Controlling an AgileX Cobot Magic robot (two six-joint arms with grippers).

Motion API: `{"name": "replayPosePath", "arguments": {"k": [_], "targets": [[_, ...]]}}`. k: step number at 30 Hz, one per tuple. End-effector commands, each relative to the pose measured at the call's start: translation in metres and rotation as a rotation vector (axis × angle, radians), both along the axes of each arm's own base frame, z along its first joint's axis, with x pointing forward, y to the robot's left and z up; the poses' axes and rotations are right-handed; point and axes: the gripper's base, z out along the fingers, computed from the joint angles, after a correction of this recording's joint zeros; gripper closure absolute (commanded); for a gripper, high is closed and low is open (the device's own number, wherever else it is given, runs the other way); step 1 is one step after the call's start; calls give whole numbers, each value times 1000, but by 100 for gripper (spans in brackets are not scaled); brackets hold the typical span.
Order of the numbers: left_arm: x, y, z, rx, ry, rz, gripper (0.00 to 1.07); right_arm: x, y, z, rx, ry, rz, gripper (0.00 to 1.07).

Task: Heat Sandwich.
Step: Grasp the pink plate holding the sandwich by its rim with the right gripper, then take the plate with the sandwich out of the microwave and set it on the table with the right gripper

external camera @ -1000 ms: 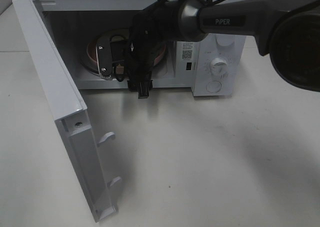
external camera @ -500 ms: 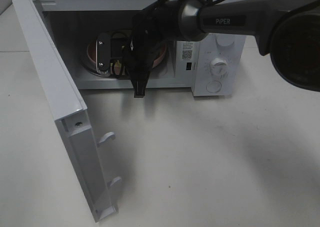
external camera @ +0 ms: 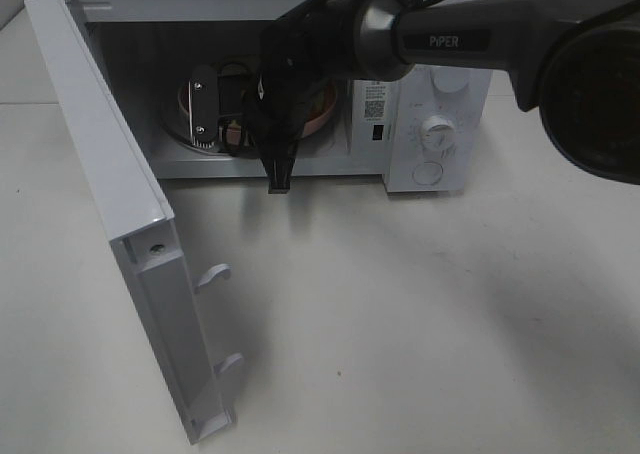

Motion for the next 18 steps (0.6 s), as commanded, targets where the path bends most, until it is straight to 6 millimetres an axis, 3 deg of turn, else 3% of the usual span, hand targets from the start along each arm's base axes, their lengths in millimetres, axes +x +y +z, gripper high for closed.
{"name": "replayPosePath", "arguments": {"k": [1,13,18], "targets": [[-2,0,0,-7,-28,2,9,-3,-4,3,-34,39,2,107],[-2,0,0,-7,-28,2,9,-7,-8,12,-122,31,112,107],[-2,0,0,-7,-28,2,9,-8,-8,25,-122,13,141,107]]}}
